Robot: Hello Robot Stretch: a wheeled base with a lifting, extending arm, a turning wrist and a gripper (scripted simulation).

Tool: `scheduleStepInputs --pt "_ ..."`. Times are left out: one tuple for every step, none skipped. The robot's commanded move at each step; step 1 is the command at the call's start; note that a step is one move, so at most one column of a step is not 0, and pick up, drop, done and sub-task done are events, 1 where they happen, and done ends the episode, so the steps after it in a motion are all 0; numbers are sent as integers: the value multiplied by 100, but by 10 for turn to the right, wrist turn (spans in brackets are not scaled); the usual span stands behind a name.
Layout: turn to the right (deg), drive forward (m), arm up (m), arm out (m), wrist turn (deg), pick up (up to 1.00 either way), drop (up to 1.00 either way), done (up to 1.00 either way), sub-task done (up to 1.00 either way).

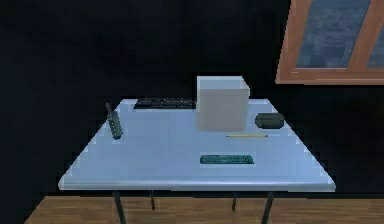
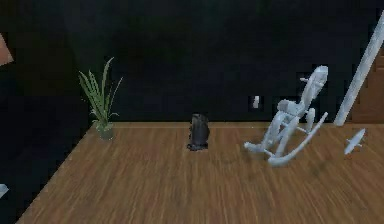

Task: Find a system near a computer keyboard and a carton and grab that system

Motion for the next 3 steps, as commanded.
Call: scheduleStepInputs --pt "-270 0 0 0 0 0 0 0 0" --pt "0 5 0 0 0 0 0 0 0" --pt "-450 0 0 0 0 0 0 0 0"
